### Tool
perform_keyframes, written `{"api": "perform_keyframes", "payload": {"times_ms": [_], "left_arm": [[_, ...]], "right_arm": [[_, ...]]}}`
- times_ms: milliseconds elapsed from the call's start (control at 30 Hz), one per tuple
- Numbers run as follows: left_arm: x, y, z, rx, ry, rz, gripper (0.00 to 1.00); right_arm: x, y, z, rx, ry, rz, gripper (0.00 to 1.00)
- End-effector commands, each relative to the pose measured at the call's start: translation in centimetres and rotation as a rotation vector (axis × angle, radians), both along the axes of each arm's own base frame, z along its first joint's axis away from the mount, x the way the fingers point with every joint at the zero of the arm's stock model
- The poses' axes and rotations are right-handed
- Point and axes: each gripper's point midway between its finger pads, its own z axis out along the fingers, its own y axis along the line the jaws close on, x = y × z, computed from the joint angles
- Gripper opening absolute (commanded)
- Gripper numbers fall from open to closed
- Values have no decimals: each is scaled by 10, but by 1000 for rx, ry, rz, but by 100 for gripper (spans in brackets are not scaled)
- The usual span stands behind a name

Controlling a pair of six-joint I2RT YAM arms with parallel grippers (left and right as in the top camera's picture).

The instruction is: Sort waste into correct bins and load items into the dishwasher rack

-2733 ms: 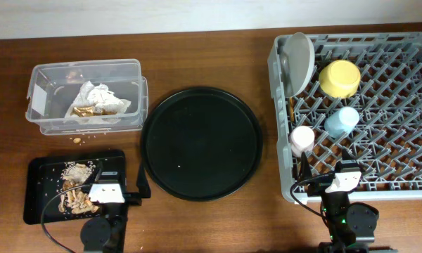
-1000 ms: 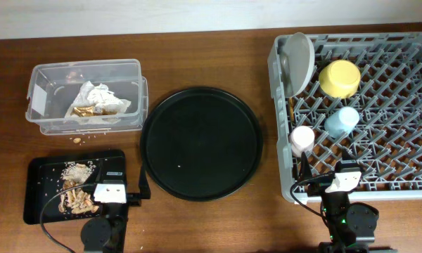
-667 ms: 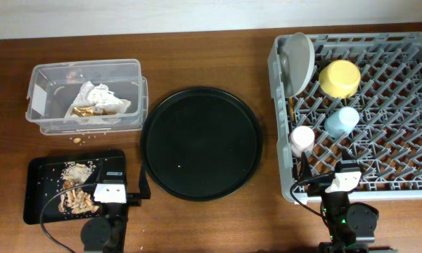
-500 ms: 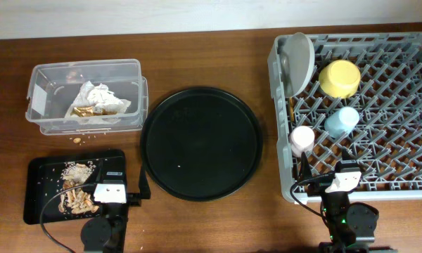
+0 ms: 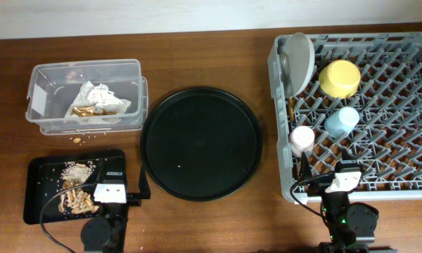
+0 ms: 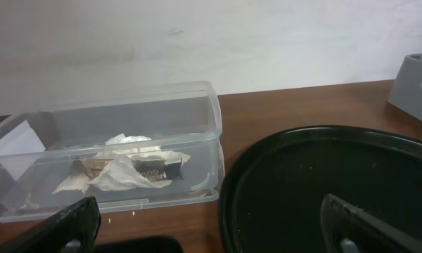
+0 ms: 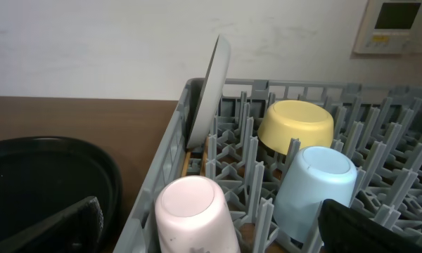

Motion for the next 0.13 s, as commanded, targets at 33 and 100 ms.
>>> {"api": "perform_keyframes", "payload": {"times_ms": [33,100], "left_arm": [[0,-1,-1,19,-4,-4,99],[0,-1,-1,19,-4,-4,99]], "right_arm": [[0,-2,-3,-7,2,-11,99],[0,-2,-3,-7,2,-11,99]]}}
